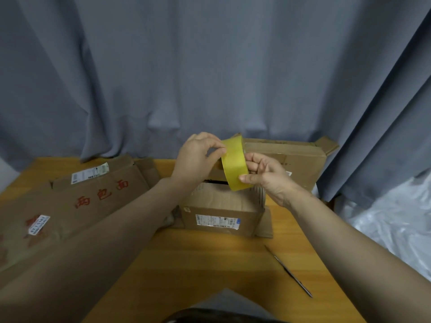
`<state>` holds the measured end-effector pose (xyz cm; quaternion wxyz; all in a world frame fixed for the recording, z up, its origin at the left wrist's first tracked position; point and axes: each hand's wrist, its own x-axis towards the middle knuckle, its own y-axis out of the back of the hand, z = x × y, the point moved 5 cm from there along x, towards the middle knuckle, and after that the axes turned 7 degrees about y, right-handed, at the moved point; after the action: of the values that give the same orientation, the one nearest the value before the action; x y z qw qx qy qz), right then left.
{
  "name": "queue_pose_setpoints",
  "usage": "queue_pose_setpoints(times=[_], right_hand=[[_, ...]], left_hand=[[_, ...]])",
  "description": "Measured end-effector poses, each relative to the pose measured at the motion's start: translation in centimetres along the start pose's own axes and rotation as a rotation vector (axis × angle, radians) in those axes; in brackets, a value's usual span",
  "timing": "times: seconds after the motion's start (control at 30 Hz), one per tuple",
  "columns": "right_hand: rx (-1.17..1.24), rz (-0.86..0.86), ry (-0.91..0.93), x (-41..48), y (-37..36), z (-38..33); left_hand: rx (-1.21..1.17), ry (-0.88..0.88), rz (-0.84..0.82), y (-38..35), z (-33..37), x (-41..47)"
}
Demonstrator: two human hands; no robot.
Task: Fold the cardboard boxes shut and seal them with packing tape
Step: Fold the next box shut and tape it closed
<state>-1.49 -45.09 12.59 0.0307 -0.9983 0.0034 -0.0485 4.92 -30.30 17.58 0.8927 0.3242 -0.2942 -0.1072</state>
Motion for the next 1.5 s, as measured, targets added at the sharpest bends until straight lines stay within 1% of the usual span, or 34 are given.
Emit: queue_pose_setpoints(times=[0.03, 0.1, 0.27, 0.3, 0.37, 0.43, 0.5, 0.57, 0.67, 0.77, 0.8, 0.87, 0.93, 1.1, 1.17, 1.23, 1.27, 1.3, 1.33, 1.37, 1.4, 1.47, 1.5], right_hand=[[-0.003, -0.002, -0.001, 0.0, -0.1, 0.0], [0.002, -0.007, -0.006, 0.0, -0.3, -0.2], [0.031, -0.037, -0.042, -0.2, -0.7, -0.4], [0.032, -0.032, -0.055, -0.1, -0.6, -0.4], [0.093, 0.026, -0.098, 0.1, -0.4, -0.2], [0.156, 0.147, -0.13, 0.3, 0.1, -0.1], [0.168, 0.25, -0.144, 0.3, 0.7, -0.1], [0.155, 0.27, -0.143, 0.3, 0.7, -0.3], [0.125, 0.266, -0.144, 0.4, 0.6, -0.7], [0.113, 0.252, -0.16, 0.6, 0.6, -0.8], [0.117, 0.25, -0.169, 0.6, 0.7, -0.8], [0.157, 0.244, -0.189, 0.6, 0.8, -0.7], [0.208, 0.226, -0.207, 0.5, 0.9, -0.6], [0.281, 0.203, -0.237, 0.2, 1.0, -0.5], [0.253, 0.242, -0.169, 0.3, 1.3, -0.7], [0.07, 0.397, 0.0, 0.3, 2.2, -1.6], [-0.014, 0.484, 0.104, 0.0, 2.6, -2.4], [-0.054, 0.526, 0.204, -0.4, 2.8, -3.2], [-0.076, 0.51, 0.278, -0.9, 2.5, -3.8], [-0.097, 0.436, 0.312, -1.3, 2.1, -3.9], [-0.136, 0.308, 0.302, -1.6, 1.3, -3.7], [-0.242, 0.025, 0.139, -2.1, -0.4, -2.5], [-0.276, -0.069, 0.045, -2.2, -0.7, -1.6]], left_hand=[[0.06, -0.03, -0.004, -0.1, 0.1, -0.1], [0.135, -0.02, -0.021, -0.2, 0.1, -0.1], [0.197, 0.179, -0.048, 0.0, -0.8, 0.9], [0.17, 0.228, -0.068, 0.1, -1.2, 1.1], [0.032, 0.314, -0.115, 0.2, -2.1, 1.6], [-0.172, 0.366, -0.178, 0.3, -2.5, 2.0], [-0.384, 0.37, -0.275, 0.7, -2.1, 2.1], [-0.472, 0.337, -0.379, 1.1, -1.3, 2.0], [-0.391, 0.242, -0.469, 1.5, -0.3, 2.4], [-0.335, 0.212, -0.567, 1.9, 0.1, 2.5], [-0.307, 0.147, -0.597, 2.1, 0.3, 2.5], [-0.184, -0.032, -0.61, 2.5, 0.7, 2.6], [-0.075, -0.161, -0.579, 2.7, 0.9, 2.8], [0.063, -0.328, -0.574, 2.4, 2.4, 3.0], [0.093, -0.367, -0.615, 2.4, 3.4, 3.0], [0.211, -0.37, -0.634, 2.4, 4.2, 3.3], [0.309, -0.367, -0.615, 2.4, 4.3, 3.6], [0.394, -0.359, -0.585, 2.4, 4.3, 3.9], [0.448, -0.34, -0.562, 2.4, 4.1, 4.2], [0.474, -0.309, -0.556, 2.4, 3.9, 4.4], [0.47, -0.272, -0.558, 2.5, 3.6, 4.5], [0.389, -0.186, -0.569, 2.7, 3.0, 4.7], [0.334, -0.138, -0.568, 2.7, 2.7, 4.7]])
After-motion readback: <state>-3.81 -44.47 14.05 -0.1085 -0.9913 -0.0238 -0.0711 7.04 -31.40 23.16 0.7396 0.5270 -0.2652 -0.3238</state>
